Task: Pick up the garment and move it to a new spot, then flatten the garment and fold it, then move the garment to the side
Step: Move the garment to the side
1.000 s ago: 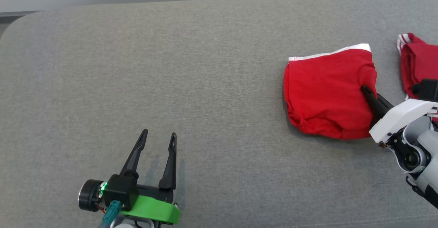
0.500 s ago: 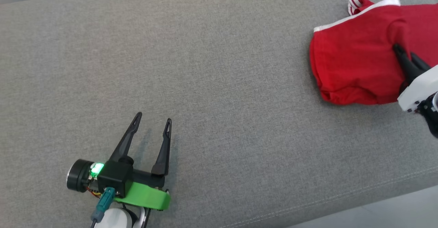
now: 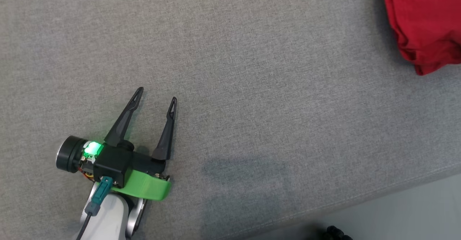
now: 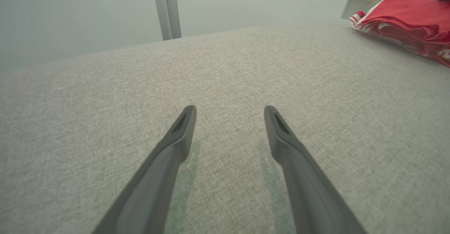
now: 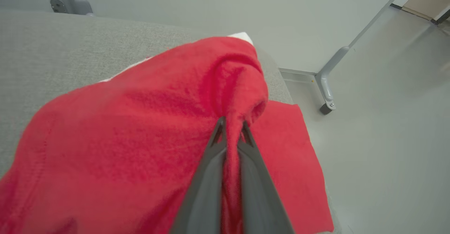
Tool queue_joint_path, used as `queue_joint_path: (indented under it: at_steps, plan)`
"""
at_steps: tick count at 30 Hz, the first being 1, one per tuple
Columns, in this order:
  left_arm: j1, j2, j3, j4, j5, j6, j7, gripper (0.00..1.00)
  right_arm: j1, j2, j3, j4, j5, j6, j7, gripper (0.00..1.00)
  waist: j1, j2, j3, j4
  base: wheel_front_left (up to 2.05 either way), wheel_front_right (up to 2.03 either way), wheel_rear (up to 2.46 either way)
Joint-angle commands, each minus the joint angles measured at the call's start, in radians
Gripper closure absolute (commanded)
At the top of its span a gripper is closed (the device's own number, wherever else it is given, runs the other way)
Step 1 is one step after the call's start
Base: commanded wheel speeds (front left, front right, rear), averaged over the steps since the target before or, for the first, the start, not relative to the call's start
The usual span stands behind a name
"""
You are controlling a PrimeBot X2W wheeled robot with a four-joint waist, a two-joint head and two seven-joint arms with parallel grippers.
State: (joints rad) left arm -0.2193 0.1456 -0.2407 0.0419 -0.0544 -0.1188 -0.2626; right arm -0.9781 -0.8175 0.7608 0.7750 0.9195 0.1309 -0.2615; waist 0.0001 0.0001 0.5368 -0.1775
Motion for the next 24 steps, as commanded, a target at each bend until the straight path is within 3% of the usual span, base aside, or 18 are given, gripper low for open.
queue_joint_path:
  at_steps: [1, 6, 7, 8, 9, 17, 24]
  plan:
    - [-0.021, 0.009, 0.0, -0.003, 0.006, -0.002, -0.003, 0.0, -0.017, -0.01, -0.015, 0.012, -0.014, -0.001, -0.004, 1.0, -0.0001, -0.0001, 0.044, 0.0, 0.0, 0.0, 0.0]
    - [-0.031, 0.012, -0.007, 0.003, 0.002, -0.004, -0.003, 0.0, -0.018, -0.016, -0.099, 0.041, -0.075, -0.001, -0.004, 1.0, -0.0001, -0.0001, 0.056, 0.006, 0.0, 0.0, 0.0]
    - [-0.033, 0.012, -0.009, 0.005, 0.001, -0.003, -0.001, 0.0, -0.013, -0.011, -0.113, 0.052, -0.084, -0.001, -0.004, 0.9, -0.0001, -0.0001, 0.056, 0.007, 0.0, 0.0, 0.0]
    - [-0.036, 0.012, -0.01, 0.008, -0.001, -0.004, -0.001, 0.0, -0.009, -0.005, -0.128, 0.063, -0.095, -0.001, -0.004, 0.57, -0.0001, -0.0001, 0.055, 0.009, 0.0, 0.0, 0.0]
    - [-0.039, 0.012, -0.012, 0.01, -0.002, -0.004, -0.001, 0.0, -0.008, -0.002, -0.141, 0.074, -0.11, -0.001, -0.004, 0.0, -0.0001, -0.0001, 0.054, 0.011, 0.0, 0.0, 0.0]
    - [-0.032, -0.009, -0.019, 0.021, -0.011, -0.004, -0.001, 0.0, -0.014, 0.058, -0.307, 0.169, -0.3, -0.001, -0.004, 0.0, -0.0001, -0.0001, -0.002, 0.039, 0.0, 0.0, 0.0]
    - [0.023, -0.052, -0.002, 0.043, -0.051, 0.014, -0.001, 0.0, 0.109, 0.209, -0.462, 0.01, -0.44, -0.001, -0.003, 0.0, -0.0001, -0.0001, -0.114, 0.082, 0.0, 0.0, 0.0]
